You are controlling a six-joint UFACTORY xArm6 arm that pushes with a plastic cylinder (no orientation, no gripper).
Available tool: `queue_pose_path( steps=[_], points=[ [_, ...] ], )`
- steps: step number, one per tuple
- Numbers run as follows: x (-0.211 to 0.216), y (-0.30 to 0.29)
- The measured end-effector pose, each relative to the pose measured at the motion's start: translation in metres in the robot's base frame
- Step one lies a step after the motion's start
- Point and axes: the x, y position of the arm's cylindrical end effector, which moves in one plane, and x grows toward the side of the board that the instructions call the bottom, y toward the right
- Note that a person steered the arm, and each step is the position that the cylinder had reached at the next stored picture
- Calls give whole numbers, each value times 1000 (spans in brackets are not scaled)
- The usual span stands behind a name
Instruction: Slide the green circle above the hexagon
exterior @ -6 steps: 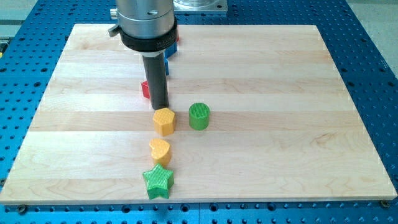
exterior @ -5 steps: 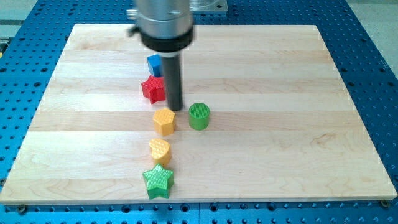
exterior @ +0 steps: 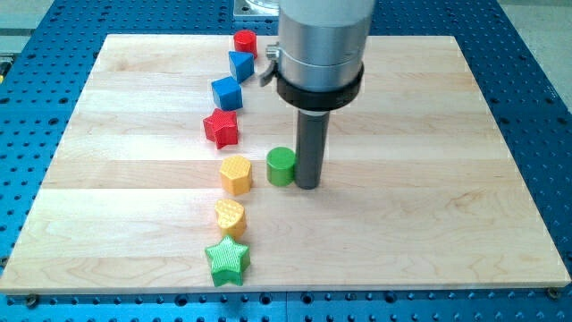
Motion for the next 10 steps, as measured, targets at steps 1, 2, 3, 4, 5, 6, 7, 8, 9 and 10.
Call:
queue_pose_path(
  steps=[1, 2, 3, 4, 5, 6, 7, 8, 9, 10],
  points=[
    [-6, -18],
    [-15, -29],
    [-22, -41],
    [-23, -60],
    [-21, -66],
    [-4, -68],
    [6, -62],
    [6, -16],
    [6, 23],
    [6, 63]
  ],
)
